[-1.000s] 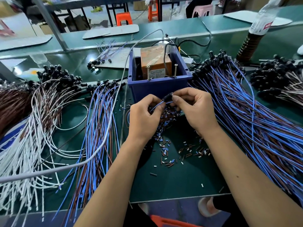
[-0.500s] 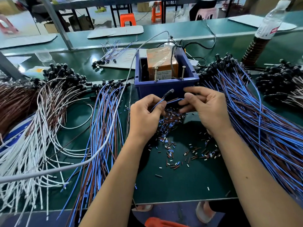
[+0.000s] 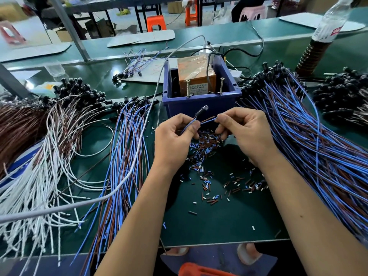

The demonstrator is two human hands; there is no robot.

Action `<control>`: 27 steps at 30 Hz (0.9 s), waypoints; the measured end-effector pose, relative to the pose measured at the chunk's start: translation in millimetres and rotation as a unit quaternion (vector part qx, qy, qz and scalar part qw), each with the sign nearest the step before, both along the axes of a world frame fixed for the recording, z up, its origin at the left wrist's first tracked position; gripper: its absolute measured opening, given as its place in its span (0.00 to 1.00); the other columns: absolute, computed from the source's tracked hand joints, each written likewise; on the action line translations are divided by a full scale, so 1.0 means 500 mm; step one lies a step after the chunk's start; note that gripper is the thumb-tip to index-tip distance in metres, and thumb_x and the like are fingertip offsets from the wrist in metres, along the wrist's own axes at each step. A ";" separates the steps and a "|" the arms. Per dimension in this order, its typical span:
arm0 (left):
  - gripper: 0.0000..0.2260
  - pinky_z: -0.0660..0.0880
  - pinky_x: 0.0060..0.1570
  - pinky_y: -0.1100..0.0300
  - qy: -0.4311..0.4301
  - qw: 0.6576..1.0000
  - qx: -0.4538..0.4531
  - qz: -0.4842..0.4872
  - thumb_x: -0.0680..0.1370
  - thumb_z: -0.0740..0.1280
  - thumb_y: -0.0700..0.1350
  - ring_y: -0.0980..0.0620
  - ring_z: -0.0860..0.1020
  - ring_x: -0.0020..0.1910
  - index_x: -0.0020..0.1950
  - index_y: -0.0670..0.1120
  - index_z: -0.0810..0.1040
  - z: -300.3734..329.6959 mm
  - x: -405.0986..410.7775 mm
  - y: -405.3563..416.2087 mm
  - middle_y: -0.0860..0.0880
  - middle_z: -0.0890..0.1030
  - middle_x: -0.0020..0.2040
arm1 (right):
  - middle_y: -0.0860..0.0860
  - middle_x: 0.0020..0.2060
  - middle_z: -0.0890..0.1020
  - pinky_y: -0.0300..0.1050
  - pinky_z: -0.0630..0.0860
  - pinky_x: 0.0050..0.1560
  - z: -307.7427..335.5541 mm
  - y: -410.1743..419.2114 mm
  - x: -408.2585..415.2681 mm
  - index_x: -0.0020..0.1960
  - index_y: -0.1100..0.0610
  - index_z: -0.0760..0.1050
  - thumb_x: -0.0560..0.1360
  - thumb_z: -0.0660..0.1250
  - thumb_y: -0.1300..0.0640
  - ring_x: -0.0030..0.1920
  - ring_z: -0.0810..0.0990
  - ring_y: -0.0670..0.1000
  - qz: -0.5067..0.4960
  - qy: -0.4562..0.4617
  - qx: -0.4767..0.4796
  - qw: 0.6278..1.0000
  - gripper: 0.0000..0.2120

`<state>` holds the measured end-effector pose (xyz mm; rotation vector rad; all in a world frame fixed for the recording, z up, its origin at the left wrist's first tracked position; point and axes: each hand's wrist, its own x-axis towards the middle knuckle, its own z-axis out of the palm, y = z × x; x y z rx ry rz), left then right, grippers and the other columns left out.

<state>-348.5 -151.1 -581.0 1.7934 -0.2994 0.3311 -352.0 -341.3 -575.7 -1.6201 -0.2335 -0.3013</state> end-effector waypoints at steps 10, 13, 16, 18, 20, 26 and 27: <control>0.08 0.75 0.41 0.63 -0.010 0.996 -0.081 0.020 0.81 0.71 0.44 0.56 0.79 0.35 0.42 0.47 0.81 0.003 -0.004 -0.015 0.51 0.83 0.34 | 0.54 0.38 0.86 0.38 0.76 0.32 -0.010 0.028 -0.001 0.52 0.57 0.86 0.75 0.77 0.62 0.31 0.78 0.49 -0.007 0.007 0.039 0.999 0.06; 0.08 0.78 0.43 0.57 -0.018 0.997 -0.073 0.000 0.80 0.70 0.42 0.52 0.81 0.37 0.41 0.46 0.82 0.000 -0.006 -0.025 0.50 0.84 0.36 | 0.55 0.40 0.86 0.36 0.74 0.29 -0.007 0.059 -0.007 0.47 0.60 0.85 0.77 0.74 0.66 0.31 0.79 0.46 0.033 0.006 0.125 0.992 0.03; 0.07 0.77 0.41 0.60 -0.055 0.994 -0.082 0.041 0.81 0.70 0.42 0.54 0.81 0.37 0.43 0.46 0.82 0.003 -0.012 -0.029 0.49 0.84 0.38 | 0.51 0.38 0.85 0.35 0.72 0.28 -0.001 0.064 -0.009 0.46 0.60 0.84 0.77 0.72 0.65 0.29 0.77 0.43 0.032 0.023 0.189 0.981 0.03; 0.06 0.72 0.35 0.62 -0.107 0.983 -0.081 0.127 0.81 0.70 0.43 0.55 0.78 0.34 0.44 0.45 0.82 0.005 -0.014 -0.026 0.51 0.82 0.37 | 0.53 0.39 0.86 0.37 0.72 0.29 0.003 0.058 -0.008 0.47 0.59 0.83 0.79 0.71 0.63 0.26 0.75 0.45 0.024 0.028 0.211 0.977 0.03; 0.07 0.70 0.33 0.63 -0.140 0.963 -0.080 0.215 0.82 0.70 0.42 0.57 0.75 0.32 0.45 0.43 0.81 0.007 -0.012 -0.020 0.52 0.79 0.35 | 0.56 0.46 0.87 0.41 0.75 0.32 0.005 0.049 -0.006 0.48 0.57 0.79 0.83 0.67 0.62 0.26 0.75 0.48 0.019 0.025 0.216 0.976 0.06; 0.04 0.78 0.42 0.60 -0.172 0.945 -0.082 0.266 0.83 0.68 0.41 0.55 0.84 0.38 0.53 0.44 0.83 0.020 -0.008 -0.025 0.51 0.84 0.38 | 0.55 0.39 0.87 0.43 0.78 0.32 -0.003 0.049 -0.009 0.51 0.60 0.79 0.82 0.69 0.61 0.26 0.80 0.52 -0.125 -0.071 0.074 0.987 0.02; 0.05 0.78 0.42 0.63 -0.168 0.945 -0.086 0.265 0.83 0.68 0.40 0.55 0.85 0.38 0.55 0.42 0.83 0.022 -0.005 -0.028 0.50 0.85 0.38 | 0.53 0.38 0.87 0.44 0.79 0.31 -0.005 0.051 -0.012 0.52 0.60 0.80 0.82 0.70 0.61 0.26 0.81 0.52 -0.161 -0.087 0.049 0.982 0.02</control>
